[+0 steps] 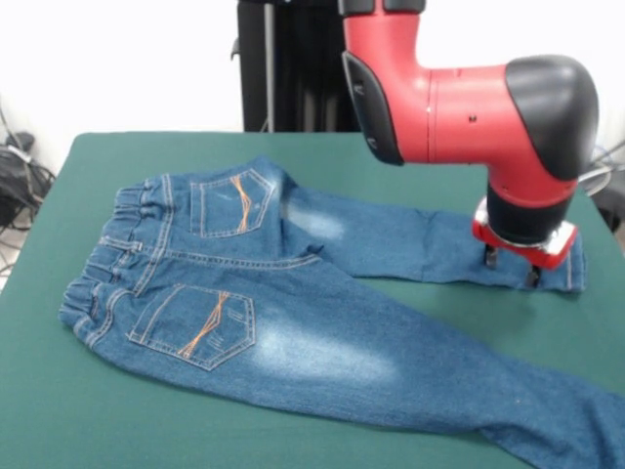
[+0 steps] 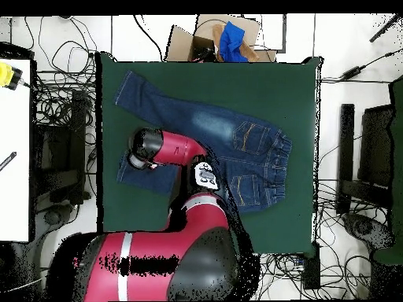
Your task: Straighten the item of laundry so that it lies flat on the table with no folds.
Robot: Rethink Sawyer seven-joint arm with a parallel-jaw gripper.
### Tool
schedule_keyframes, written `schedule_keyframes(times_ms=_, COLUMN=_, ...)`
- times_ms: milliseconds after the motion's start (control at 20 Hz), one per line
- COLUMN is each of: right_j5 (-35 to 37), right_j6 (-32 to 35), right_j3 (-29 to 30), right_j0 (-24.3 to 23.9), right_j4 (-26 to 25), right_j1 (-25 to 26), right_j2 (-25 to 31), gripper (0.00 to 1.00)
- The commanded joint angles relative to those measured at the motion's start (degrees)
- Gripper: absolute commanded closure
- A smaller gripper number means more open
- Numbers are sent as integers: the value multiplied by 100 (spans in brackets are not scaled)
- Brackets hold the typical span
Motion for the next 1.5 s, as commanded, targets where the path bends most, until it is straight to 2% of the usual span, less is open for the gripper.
schedule_keyframes(times_ms=50, right_j5=-1463, right_j6=1182, right_j3=621, right_j0=439, right_j4=114, right_j1=827, right_j2=462, gripper=0)
schedule_keyframes(times_ms=250, right_j5=-1594, right_j6=1152, right_j3=559, right_j0=527, right_j4=62, right_j1=869, right_j2=335, gripper=0)
schedule_keyframes(times_ms=300, right_j5=-1603, right_j6=1127, right_j3=547, right_j0=545, right_j4=86, right_j1=871, right_j2=302, gripper=100)
schedule_keyframes(times_ms=1500, right_j5=-1410, right_j6=1047, right_j3=473, right_j0=505, right_j4=202, right_j1=870, right_j2=344, gripper=100)
